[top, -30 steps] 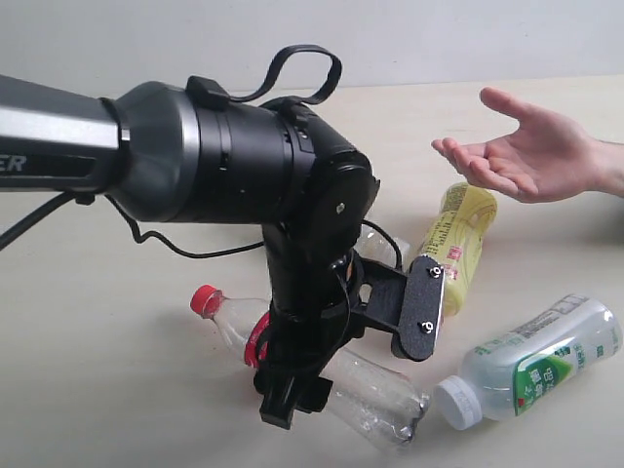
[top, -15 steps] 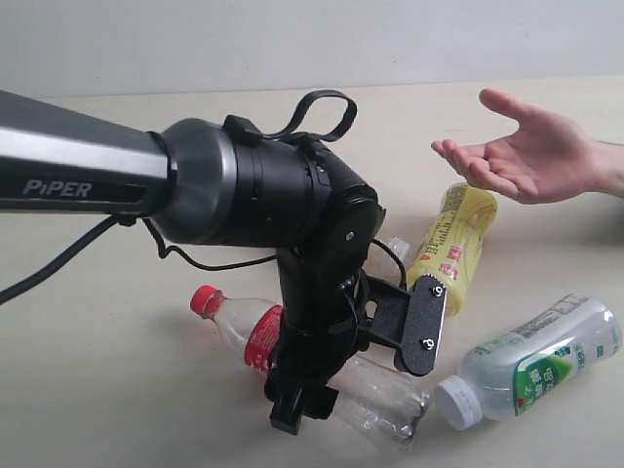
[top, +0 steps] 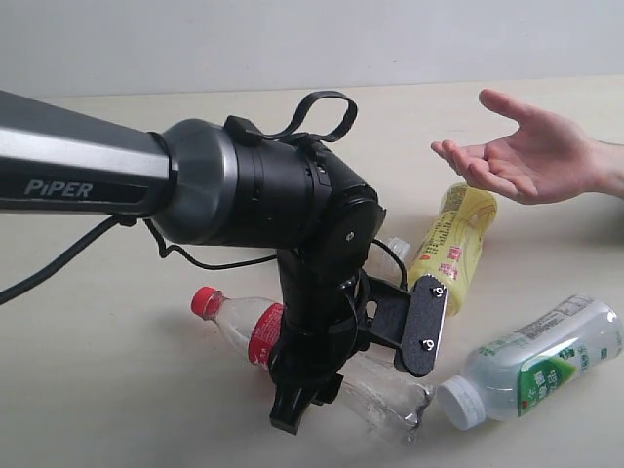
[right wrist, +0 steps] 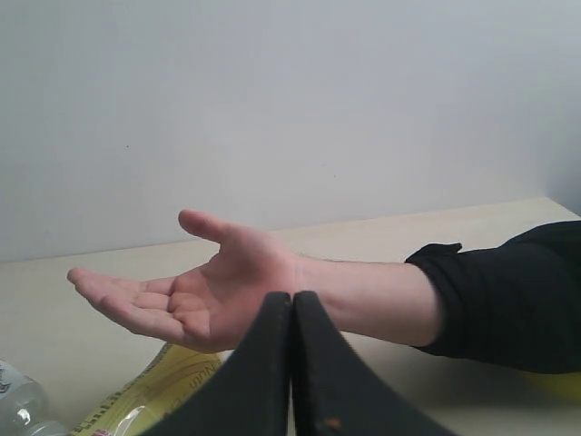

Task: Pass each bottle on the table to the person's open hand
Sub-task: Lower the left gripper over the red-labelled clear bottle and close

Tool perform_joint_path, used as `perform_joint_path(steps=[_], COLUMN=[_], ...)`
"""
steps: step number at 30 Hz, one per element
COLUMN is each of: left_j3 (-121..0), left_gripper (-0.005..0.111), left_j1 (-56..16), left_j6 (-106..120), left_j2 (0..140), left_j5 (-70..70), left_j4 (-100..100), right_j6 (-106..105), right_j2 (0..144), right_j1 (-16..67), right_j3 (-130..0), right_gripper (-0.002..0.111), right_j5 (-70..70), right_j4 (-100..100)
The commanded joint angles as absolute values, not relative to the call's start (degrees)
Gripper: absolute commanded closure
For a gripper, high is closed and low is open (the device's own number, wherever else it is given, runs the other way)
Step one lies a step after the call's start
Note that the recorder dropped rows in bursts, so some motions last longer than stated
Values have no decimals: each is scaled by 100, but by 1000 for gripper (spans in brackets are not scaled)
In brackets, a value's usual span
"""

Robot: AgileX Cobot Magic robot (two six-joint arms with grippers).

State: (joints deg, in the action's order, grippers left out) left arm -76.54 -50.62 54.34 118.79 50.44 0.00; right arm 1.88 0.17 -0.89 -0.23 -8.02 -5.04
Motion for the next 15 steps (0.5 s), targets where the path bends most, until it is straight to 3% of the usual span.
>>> perform_joint_path(steps=[1,3,15], left_j3=[-7665,-7665,-7665], left_gripper=[102,107,107], left_j1=[-5088,-5088,-5088], left_j6=[5440,5440,5232], left_j2=[11859,11859,11428], left_j5=[5029,5103,5239], left_j4=[-55,-42,415], right_j6=[185,185,183], right_j2=[0,0,0], right_j1=[-74,-74,-74], right_j3=[0,0,0], right_gripper=[108,108,108], right_j5=[-759,-759,-759], right_j4=[-472,-472,-472])
